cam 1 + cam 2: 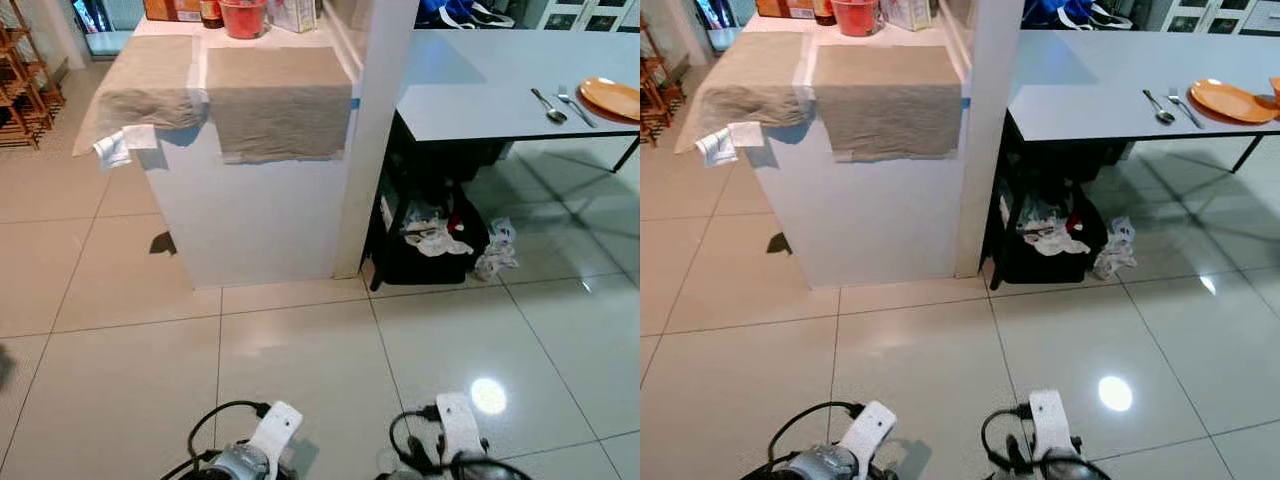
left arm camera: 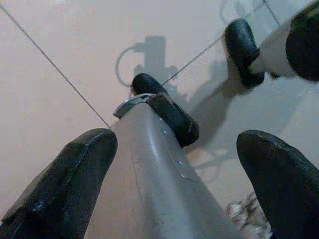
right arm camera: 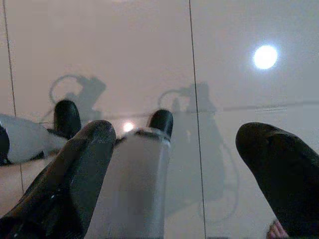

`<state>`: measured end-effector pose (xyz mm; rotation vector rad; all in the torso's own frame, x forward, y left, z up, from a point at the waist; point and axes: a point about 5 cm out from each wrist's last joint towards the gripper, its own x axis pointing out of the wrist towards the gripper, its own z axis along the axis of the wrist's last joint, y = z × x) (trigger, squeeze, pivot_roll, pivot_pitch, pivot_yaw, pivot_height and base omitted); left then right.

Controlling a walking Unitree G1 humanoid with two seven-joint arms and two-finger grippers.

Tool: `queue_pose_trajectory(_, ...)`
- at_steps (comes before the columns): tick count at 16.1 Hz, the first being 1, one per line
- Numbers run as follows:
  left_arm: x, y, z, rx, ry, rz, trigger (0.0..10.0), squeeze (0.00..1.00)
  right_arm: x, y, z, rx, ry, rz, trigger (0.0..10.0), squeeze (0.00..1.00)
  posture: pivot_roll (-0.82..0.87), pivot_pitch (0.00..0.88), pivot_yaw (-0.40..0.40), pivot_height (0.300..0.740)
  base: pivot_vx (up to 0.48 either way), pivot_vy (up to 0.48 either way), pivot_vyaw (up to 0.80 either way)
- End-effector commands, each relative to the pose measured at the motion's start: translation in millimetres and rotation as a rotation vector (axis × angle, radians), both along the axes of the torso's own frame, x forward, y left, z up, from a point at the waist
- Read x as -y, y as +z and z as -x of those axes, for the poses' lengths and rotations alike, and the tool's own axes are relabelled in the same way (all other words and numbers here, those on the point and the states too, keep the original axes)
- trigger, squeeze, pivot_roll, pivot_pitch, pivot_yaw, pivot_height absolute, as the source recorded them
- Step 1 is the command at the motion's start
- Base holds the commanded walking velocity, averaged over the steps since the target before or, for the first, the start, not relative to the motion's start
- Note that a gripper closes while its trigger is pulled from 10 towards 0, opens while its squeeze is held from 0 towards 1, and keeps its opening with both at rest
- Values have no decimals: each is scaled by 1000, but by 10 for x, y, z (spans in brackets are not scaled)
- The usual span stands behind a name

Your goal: Setting the table

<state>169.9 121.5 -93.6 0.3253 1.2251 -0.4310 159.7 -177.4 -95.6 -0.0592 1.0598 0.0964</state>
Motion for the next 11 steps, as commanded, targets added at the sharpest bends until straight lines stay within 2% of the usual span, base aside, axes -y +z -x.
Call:
queue_pose_trajectory(1, -74, 2, -13, 1, 50, -3, 10000, 0, 15, -6, 19, -3, 10, 13, 10000, 0, -63, 0, -13, 736, 0, 0, 0)
queue_pose_trajectory(4, -268, 30, -79, 12, 235, 17, 10000, 0, -18, -21, 49, -10, 48, 22, 10000, 0, -61, 0, -25, 736, 0, 0, 0)
queue_pose_trajectory(6, -383, 44, -102, 21, 292, 3, 10000, 0, -12, -24, 59, -12, 61, 27, 10000, 0, -56, 0, -31, 736, 0, 0, 0)
queue_pose_trajectory(11, -443, 104, -217, 49, 310, 22, 10000, 0, 105, 8, 10, 3, 33, 44, 10000, 0, -57, 0, -22, 736, 0, 0, 0)
